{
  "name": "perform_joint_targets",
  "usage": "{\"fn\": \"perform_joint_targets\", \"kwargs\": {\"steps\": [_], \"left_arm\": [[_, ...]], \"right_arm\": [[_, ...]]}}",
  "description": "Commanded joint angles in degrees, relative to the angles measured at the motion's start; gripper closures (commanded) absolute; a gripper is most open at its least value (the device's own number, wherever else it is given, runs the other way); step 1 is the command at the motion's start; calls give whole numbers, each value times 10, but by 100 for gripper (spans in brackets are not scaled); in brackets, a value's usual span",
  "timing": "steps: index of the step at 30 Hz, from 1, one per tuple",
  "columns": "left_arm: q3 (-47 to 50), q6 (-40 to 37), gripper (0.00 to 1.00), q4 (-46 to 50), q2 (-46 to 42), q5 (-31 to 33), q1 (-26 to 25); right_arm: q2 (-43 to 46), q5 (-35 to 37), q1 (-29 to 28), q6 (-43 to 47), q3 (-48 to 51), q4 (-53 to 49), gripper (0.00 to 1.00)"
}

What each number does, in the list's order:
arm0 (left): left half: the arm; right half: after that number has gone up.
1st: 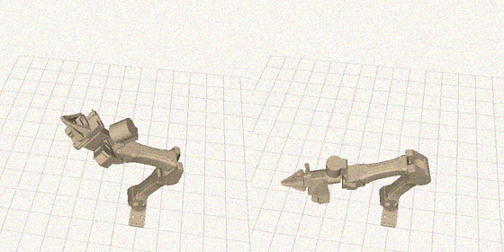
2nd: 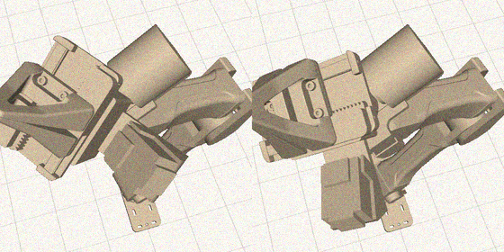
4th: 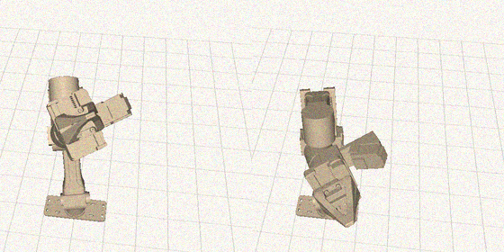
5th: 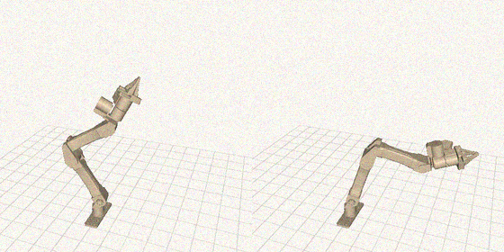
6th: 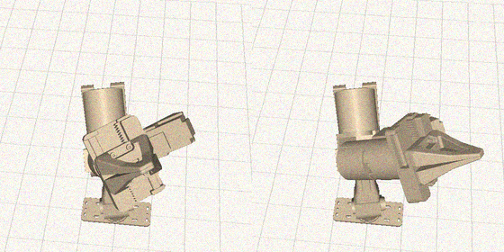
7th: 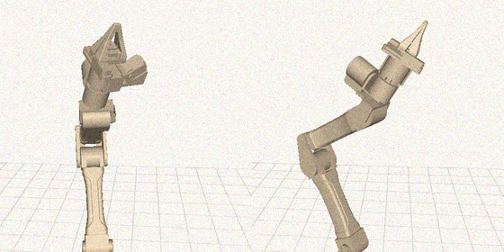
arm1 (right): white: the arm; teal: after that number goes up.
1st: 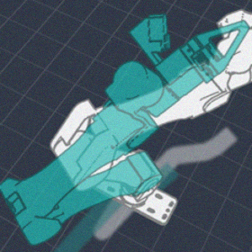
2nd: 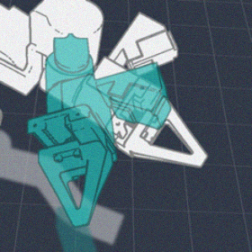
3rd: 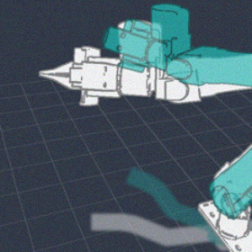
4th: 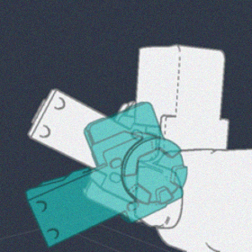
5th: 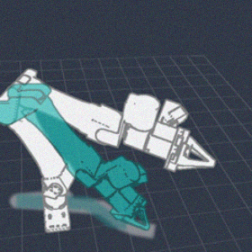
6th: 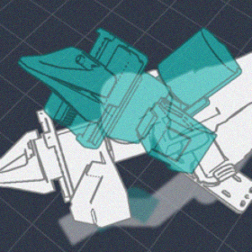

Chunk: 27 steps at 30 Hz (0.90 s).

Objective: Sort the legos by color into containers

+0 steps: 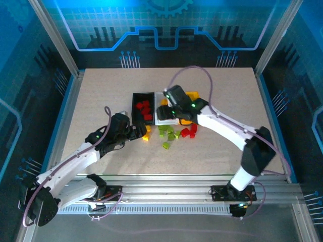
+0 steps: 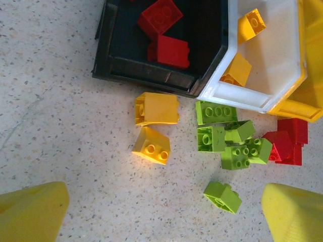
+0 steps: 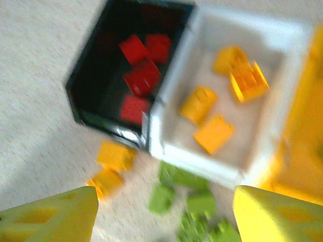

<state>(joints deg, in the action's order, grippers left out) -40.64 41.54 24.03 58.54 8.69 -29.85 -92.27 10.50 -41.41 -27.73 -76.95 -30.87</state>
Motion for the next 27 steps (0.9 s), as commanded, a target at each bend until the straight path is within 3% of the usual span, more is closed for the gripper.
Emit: {"fn": "perform_joint_targets", "kwargs": {"steps": [1, 5, 10, 13, 22, 27], "left_arm": [[11, -3, 1, -26, 12, -18, -3], [12, -3, 1, -39, 31, -25, -3], [11, -1, 1, -41, 44, -25, -3], [13, -1, 1, -42, 46, -24, -3], [12, 0, 1, -39, 56, -21, -3], [8, 3, 1, -36, 64, -23, -3]], "right_arm": [[45, 18, 44, -84, 124, -16, 31], [93, 1, 102, -106, 224, 7, 31], [75, 14, 131, -111, 226, -9, 30], [56, 29, 135, -103, 230, -6, 38], [1, -6, 133, -65, 226, 39, 44], [-25, 1, 134, -63, 219, 41, 52]]}}
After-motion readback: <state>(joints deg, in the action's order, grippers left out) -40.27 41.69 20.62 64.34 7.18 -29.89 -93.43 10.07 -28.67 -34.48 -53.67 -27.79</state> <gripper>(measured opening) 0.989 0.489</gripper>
